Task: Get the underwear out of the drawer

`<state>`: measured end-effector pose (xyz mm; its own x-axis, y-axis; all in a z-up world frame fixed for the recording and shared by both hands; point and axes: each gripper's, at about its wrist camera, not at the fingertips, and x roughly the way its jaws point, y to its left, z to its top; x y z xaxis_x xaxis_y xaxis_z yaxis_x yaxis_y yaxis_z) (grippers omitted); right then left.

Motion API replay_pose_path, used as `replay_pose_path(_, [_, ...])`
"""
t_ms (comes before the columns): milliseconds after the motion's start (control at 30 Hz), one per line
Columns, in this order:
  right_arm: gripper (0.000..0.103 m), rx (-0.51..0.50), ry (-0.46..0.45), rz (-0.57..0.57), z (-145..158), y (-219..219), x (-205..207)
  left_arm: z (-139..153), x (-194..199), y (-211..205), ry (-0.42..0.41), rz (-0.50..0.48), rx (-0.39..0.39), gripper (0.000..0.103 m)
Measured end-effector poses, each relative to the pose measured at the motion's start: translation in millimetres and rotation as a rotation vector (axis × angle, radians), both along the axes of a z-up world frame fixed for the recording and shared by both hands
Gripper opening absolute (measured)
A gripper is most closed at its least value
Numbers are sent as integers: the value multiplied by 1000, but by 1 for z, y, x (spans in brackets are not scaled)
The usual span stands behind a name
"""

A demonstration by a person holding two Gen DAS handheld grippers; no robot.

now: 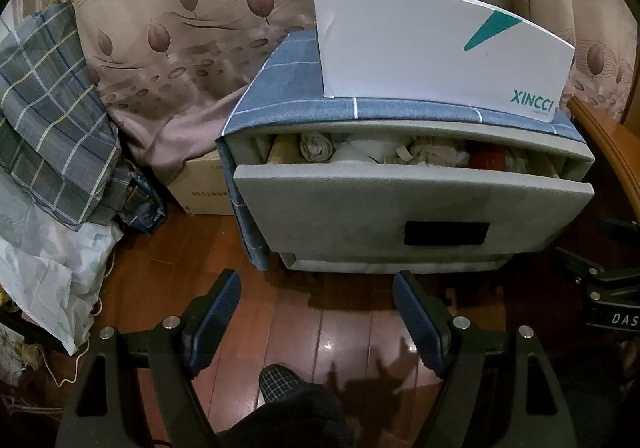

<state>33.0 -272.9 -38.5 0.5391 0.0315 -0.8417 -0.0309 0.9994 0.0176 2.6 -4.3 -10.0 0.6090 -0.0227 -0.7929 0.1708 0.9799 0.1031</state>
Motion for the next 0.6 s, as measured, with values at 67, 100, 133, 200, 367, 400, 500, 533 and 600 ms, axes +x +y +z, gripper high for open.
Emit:
replay_pose_path(67, [102,-1,0,0,0,0,0,0,0,1,1,-2,-2,81])
replay_pose_path(100, [102,0,0,0,0,0,0,-1,0,0,2,-2,-1,81])
replay_pose_path(133, [102,-1,0,0,0,0,0,-1,-1,1,1,-2,-2,81])
replay_pose_path(200, [102,-2,1,1,0,0,0,-1,-1,0,2,-3,-5,81])
replay_pose_path(367, [102,-1,1,1,0,0,0,-2,-1,2,7,-2,-3,81])
replay_pose_path(400, [102,-1,0,0,-1,1,0,-2,-1,2,8,-3,-3,81])
replay_pose_path(500, [102,-1,1,1,0,0,-1,-2,-2,2,9,-4,-4,81])
replay_pose_path(533, [102,-1,1,0,0,0,-1,-2,-1,3,8,-6,-5,81])
replay_pose_path(600, [102,-2,0,1,0,-1,-2,-2,-2,2,8,-3,-1,81])
